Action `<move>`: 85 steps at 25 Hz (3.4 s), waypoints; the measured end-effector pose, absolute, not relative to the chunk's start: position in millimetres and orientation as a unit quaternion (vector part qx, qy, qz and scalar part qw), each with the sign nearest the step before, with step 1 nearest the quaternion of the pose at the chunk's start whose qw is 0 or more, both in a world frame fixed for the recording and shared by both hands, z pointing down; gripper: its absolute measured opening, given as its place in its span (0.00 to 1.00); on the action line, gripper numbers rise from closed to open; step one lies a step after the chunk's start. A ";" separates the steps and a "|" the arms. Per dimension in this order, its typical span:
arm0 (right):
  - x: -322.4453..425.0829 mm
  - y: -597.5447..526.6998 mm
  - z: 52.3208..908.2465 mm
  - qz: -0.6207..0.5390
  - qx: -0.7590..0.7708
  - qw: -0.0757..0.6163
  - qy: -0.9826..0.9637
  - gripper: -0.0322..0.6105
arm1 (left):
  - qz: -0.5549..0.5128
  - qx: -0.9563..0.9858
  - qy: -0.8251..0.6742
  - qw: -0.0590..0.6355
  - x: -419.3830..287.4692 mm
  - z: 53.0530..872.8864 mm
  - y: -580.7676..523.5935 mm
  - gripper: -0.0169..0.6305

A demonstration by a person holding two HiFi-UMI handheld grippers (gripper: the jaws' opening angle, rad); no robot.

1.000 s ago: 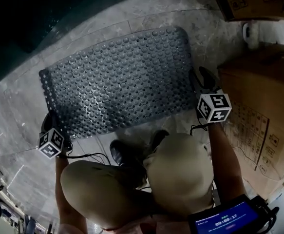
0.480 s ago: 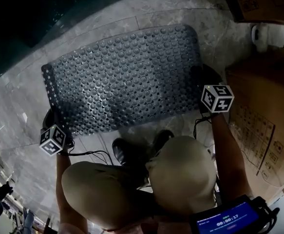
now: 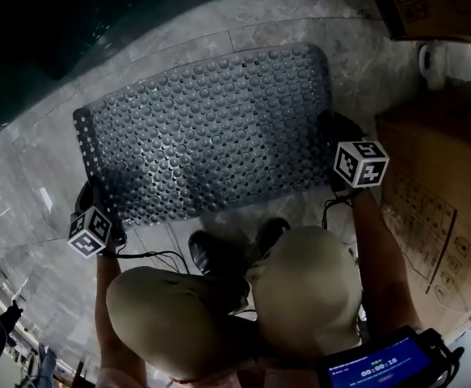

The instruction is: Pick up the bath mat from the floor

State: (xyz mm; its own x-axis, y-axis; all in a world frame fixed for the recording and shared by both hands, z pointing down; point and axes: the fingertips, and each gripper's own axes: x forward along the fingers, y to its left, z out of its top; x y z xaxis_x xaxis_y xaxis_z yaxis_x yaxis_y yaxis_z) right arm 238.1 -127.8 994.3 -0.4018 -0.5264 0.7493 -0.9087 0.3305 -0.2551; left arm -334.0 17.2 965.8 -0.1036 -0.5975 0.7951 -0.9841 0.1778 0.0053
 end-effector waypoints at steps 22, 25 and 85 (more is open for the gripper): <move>217.2 -116.1 925.6 0.279 0.500 0.290 -0.767 0.10 | 0.280 0.582 -0.685 0.336 -316.9 935.0 15.9 0.08; 214.3 -114.6 925.2 0.279 0.495 0.295 -0.768 0.10 | 0.278 0.581 -0.686 0.339 -316.0 933.8 17.0 0.08; 132.7 -93.2 813.4 0.237 0.452 0.268 -0.817 0.10 | 0.221 0.678 -0.618 0.331 -229.5 838.1 -7.0 0.08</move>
